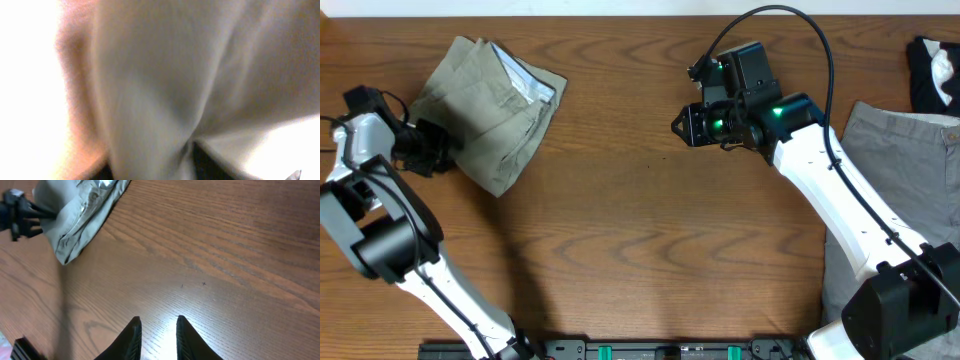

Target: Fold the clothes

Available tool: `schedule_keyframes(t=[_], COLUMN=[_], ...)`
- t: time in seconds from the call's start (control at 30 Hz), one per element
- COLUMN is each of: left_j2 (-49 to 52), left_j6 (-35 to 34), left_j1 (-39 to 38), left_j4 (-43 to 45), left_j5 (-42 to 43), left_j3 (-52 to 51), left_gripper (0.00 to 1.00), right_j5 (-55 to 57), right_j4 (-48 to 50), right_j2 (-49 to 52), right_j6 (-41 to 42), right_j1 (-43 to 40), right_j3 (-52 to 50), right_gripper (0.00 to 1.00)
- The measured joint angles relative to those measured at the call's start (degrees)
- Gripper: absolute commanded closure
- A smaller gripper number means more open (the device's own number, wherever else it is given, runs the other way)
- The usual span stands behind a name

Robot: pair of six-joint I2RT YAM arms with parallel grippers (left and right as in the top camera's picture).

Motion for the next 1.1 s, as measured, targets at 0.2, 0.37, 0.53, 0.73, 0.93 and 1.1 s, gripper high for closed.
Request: schedule_keyframes(t=[0.2,0.37,0.53,0.73,0.93,1.1], left_j2=[-12.94,-20.48,-17.94,-8.24,-0.31,2.36], left_j6=[6.12,15.52,28.57,42.49,44.04,36.33], left_j1=[0.07,-0.13,-1.73,-5.84,-8.0,-6.8], left_j4=[-3.37,0.66,4.44,6.88,10.78,8.31], left_j5=[-4.83,-9.88,-11.87,-11.93,-16.22,-18.69], left_j3=[-0.24,-0.11,-0.04,-0.07,-0.07,0.85], left_gripper=[0.44,0.94,0.94,0.94,0.94,0.94], right_j5=[0.2,0.33,0.39,0.39,0.42,0.39], right_j4=[-0.04,-0.02,-0.04,-0.31,-1.64,-1.86], right_j2=[0.0,0.0,0.0,0.0,0.0,0.0], right_j6=[-0.35,-0.85,-0.87,-0.87,-0.26,0.85], right_j1=[0.0,0.0,0.02,0.02,0.02,0.02], right_j3=[0.0,0.0,0.0,0.0,0.0,0.0], right_gripper=[0.75,0.69,0.69,0.69,0.69,0.7])
